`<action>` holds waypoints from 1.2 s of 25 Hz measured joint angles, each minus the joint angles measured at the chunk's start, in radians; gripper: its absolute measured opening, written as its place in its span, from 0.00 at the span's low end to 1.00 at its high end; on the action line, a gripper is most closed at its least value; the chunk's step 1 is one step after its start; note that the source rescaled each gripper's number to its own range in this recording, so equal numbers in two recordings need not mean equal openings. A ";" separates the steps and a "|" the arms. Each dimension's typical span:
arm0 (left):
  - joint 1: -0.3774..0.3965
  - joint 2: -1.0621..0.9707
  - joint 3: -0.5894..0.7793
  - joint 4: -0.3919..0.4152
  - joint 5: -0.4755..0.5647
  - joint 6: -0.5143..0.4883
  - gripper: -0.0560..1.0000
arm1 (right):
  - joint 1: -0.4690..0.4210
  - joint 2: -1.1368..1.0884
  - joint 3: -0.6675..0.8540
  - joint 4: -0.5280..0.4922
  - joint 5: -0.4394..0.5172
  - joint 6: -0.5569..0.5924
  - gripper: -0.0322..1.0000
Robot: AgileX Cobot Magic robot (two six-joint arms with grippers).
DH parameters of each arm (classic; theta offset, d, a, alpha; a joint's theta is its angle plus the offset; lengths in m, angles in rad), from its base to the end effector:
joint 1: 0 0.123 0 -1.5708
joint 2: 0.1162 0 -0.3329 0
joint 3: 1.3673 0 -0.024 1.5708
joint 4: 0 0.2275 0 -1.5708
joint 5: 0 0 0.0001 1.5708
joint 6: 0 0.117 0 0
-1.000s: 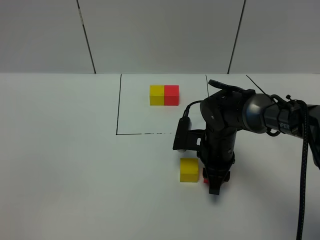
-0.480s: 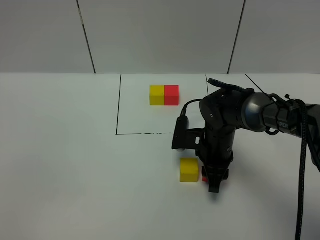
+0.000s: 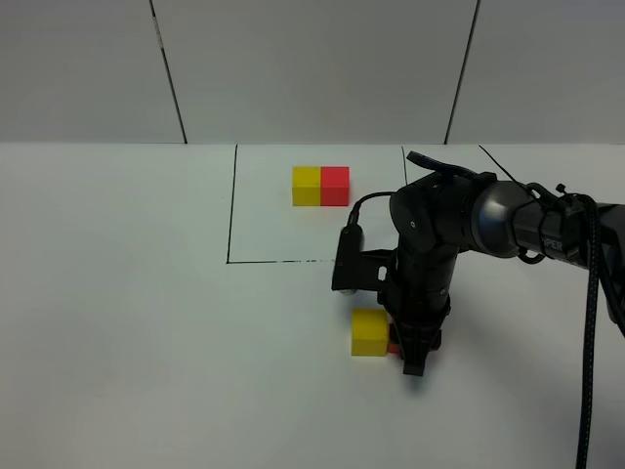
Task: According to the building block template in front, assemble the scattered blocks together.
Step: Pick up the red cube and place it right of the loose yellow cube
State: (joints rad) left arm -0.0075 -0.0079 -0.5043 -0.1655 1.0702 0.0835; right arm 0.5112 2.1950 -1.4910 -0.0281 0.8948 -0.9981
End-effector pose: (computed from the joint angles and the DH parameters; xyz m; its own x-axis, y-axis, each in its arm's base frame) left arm -0.0533 -0.0165 0.2552 -0.4478 0.0068 -0.8941 0.1382 0.9885 -0.0617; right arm 0.3771 0.2086 0.1400 -0.0442 -0.9989 -0.0127 -0.9971 0.0449 -0.0621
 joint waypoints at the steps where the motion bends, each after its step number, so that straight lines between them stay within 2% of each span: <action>1: 0.000 0.000 0.000 0.000 0.000 0.000 0.91 | 0.000 0.000 0.000 0.001 0.000 -0.007 0.03; 16: 0.000 0.000 0.000 0.000 0.000 0.001 0.91 | 0.000 0.000 -0.003 0.028 0.008 -0.041 0.03; 30: 0.000 0.000 0.000 0.000 0.000 0.001 0.91 | 0.004 0.000 -0.003 0.009 0.006 -0.068 0.03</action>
State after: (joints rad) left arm -0.0075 -0.0079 -0.5043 -0.1655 1.0702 0.0844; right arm 0.5154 2.1950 -1.4944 -0.0187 0.9010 -1.0661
